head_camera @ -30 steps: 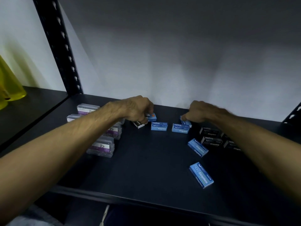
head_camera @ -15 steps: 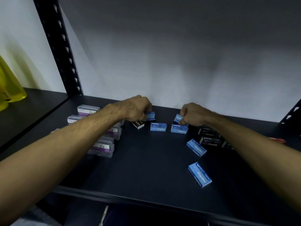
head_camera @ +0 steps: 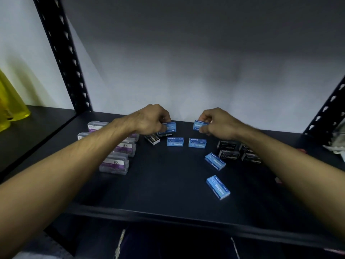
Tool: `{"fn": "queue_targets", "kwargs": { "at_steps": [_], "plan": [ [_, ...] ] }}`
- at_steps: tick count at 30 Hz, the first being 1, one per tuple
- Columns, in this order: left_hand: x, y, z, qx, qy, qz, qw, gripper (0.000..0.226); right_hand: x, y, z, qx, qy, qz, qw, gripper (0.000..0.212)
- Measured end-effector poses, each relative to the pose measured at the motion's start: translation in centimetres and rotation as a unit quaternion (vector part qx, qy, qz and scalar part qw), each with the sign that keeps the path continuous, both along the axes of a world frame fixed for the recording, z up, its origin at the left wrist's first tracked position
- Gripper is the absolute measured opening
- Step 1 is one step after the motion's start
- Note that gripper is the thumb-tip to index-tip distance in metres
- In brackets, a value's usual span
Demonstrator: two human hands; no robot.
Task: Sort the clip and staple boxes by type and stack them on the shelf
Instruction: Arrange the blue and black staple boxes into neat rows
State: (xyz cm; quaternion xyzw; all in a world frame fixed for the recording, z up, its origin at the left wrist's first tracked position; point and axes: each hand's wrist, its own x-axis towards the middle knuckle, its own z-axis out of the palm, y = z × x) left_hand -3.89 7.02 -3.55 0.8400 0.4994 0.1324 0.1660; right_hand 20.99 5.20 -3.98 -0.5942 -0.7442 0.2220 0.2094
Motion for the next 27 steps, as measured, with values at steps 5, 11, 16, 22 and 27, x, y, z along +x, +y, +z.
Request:
{"fn": "queue_targets", "kwargs": {
  "at_steps": [5, 11, 16, 22, 27],
  "plan": [
    [1.0, -2.9, 0.2, -0.016, -0.017, -0.017, 1.000, 0.016, -0.1, -3.6, 0.7, -0.009, -0.007, 0.019, 1.000, 0.015],
    [1.7, -5.8, -1.5, -0.005, 0.036, -0.033, 0.999, 0.020, -0.3, -7.2, -0.3, -0.033, -0.046, 0.027, 0.998, 0.019],
    [1.7, -7.0, -3.2, 0.000, 0.068, -0.040, 0.997, 0.023, -0.9, -8.6, -2.1, -0.043, -0.080, 0.047, 0.995, 0.019],
    [1.9, -7.6, -3.9, -0.008, 0.074, -0.033, 0.997, 0.026, -1.2, -8.8, -3.3, -0.032, -0.091, 0.044, 0.994, 0.030],
    [1.9, -7.7, -4.0, -0.010, 0.072, -0.039, 0.997, 0.032, -1.5, -8.6, -3.4, -0.011, -0.067, 0.035, 0.997, 0.037]
  ]
}}
